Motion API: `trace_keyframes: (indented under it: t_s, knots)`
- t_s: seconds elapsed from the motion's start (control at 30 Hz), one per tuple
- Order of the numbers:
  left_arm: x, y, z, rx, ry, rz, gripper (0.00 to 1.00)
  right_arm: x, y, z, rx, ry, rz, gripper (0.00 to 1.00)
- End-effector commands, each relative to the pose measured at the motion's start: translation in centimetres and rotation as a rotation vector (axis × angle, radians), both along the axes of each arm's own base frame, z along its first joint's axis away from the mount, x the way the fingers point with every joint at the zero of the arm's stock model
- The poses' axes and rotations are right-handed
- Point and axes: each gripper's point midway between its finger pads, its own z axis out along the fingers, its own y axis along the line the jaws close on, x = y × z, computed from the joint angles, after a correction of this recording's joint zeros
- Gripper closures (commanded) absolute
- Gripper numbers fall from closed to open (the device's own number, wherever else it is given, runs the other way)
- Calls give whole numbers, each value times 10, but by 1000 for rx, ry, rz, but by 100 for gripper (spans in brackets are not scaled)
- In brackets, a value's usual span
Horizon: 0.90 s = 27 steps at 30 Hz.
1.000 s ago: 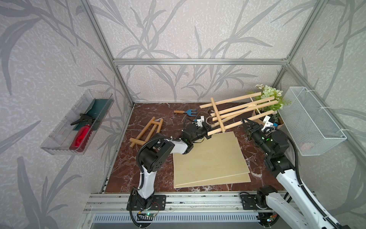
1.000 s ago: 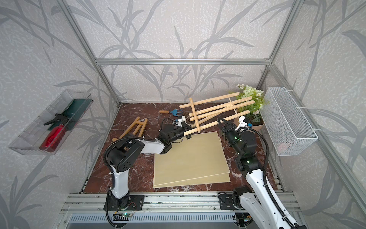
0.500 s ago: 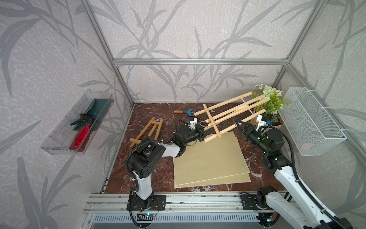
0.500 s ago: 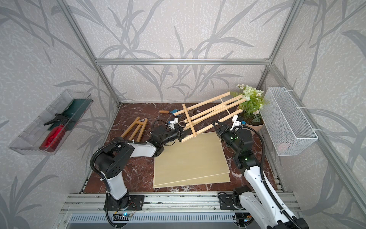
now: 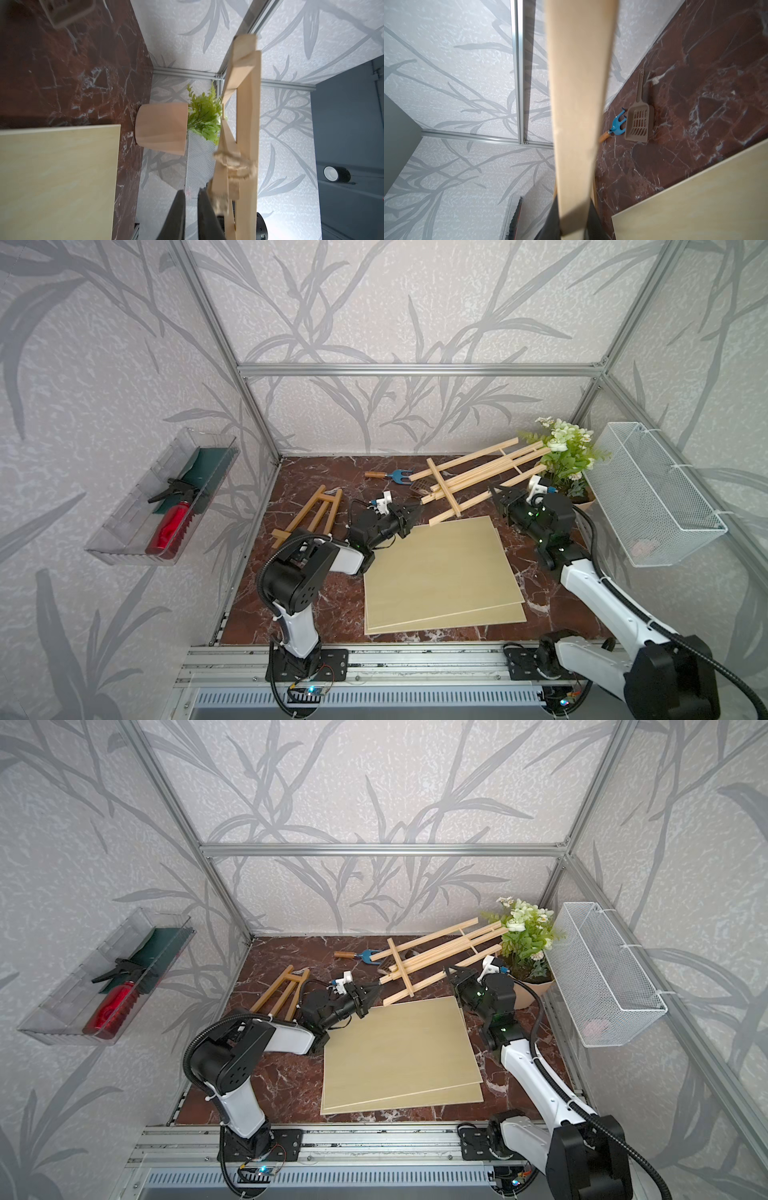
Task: Disassemble the easel
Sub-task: Fold up the easel, then place the easel at the center of the board.
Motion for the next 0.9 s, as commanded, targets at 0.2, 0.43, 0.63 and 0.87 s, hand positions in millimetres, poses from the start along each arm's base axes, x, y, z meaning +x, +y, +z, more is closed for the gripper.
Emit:
trace_keyframes:
  t_s: [0.2,0.43,0.63,0.87]
  knots:
    - [-11,39,-1,-38,-7,48,75,45,-11,14,-50,-61,-90,100]
    - [-34,51,-7,4,-17,41,74,76,-5,-19,-159,-5,-75,100]
    - [-53,56,-23,93,-6,18,73,96,-2,-52,-234,36,-52,100]
    - [-67,55,-21,186,-40,-24,73,106,-9,-46,-256,23,-36,100]
